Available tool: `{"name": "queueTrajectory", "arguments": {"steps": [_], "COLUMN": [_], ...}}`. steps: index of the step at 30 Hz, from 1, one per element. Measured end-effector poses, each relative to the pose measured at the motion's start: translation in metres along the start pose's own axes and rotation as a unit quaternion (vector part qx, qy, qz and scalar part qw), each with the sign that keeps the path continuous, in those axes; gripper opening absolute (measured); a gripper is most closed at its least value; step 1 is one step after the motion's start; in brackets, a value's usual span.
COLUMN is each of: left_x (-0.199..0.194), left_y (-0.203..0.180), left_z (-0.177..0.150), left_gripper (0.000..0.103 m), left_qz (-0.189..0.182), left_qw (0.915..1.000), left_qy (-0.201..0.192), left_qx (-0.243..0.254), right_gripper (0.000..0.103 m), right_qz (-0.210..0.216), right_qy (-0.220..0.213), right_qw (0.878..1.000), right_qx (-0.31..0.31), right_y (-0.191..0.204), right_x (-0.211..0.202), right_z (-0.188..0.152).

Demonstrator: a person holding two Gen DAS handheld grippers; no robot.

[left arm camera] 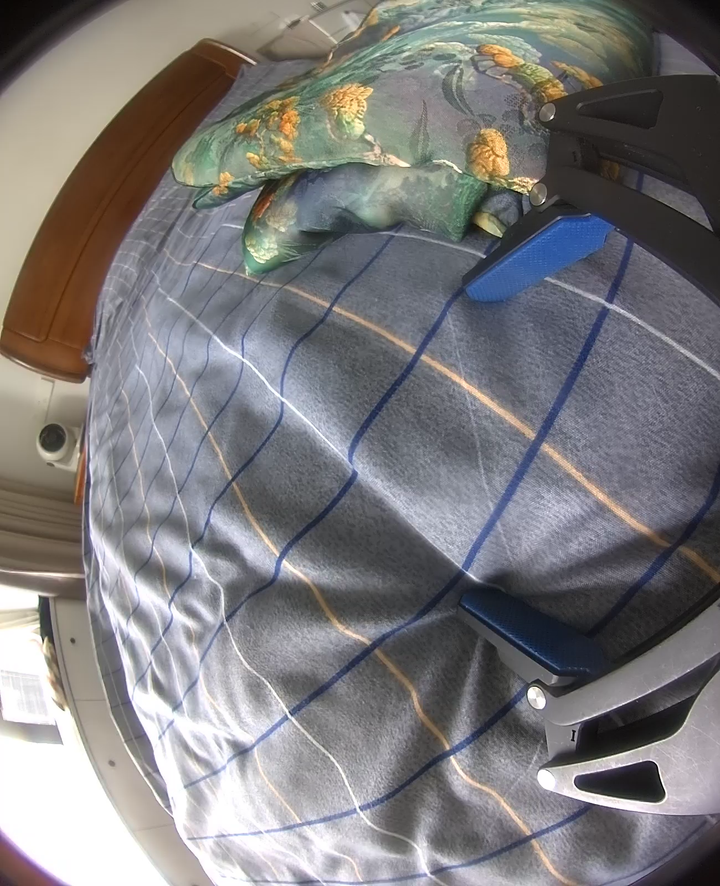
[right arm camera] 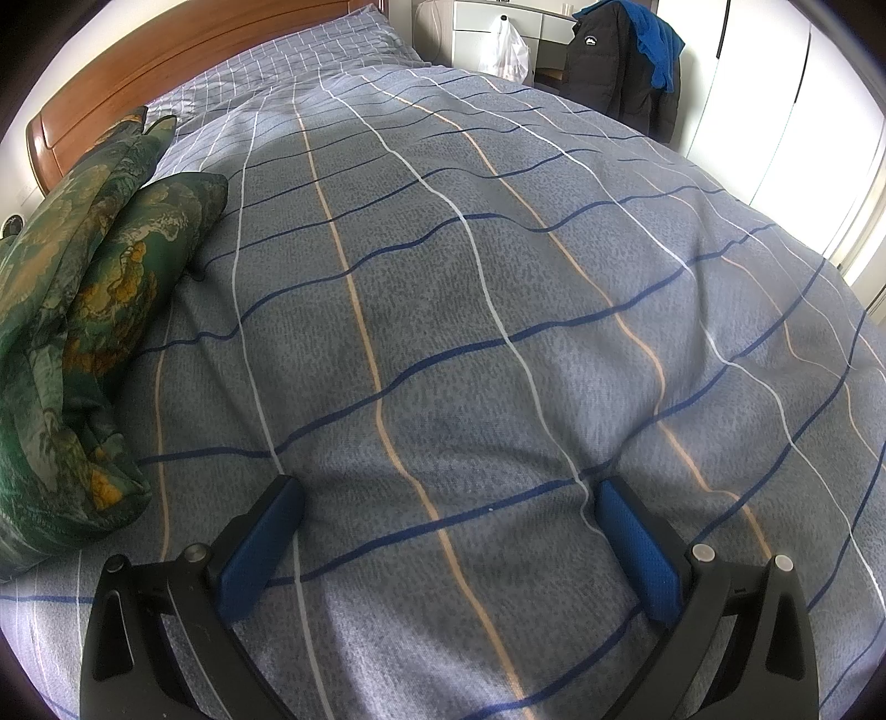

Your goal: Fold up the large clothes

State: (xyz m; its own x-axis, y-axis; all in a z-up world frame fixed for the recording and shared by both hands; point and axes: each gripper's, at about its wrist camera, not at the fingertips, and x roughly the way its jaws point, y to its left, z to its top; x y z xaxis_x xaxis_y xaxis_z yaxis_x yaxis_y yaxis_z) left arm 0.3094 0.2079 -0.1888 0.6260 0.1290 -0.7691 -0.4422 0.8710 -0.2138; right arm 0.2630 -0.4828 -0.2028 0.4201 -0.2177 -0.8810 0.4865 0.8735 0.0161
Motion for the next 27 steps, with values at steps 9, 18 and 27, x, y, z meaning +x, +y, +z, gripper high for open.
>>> {"name": "queueTrajectory", "arguments": {"steps": [9,18,27], "left_x": [0.0,0.0,-0.109], "left_y": [0.0,0.003,-0.016], "left_z": [0.0,0.004,0.043], "left_gripper": [0.103,0.103,0.099], "left_qz": [0.0,-0.006,-0.132], "left_qw": [1.0,0.9997,0.9883], "left_qy": [0.0,0.023,0.019], "left_qx": [0.0,0.007,0.075], "right_gripper": [0.103,0.103,0.103], "right_qz": [0.001,0.032,0.381], "right_qy": [0.0,0.014,-0.007], "right_qw": [1.0,0.999,0.923], "right_qx": [0.0,-0.008,0.054], "right_y": [-0.001,-0.007,-0.057], "right_x": [-0.001,0.005,-0.072], "right_z": [0.001,0.009,0.024]}}
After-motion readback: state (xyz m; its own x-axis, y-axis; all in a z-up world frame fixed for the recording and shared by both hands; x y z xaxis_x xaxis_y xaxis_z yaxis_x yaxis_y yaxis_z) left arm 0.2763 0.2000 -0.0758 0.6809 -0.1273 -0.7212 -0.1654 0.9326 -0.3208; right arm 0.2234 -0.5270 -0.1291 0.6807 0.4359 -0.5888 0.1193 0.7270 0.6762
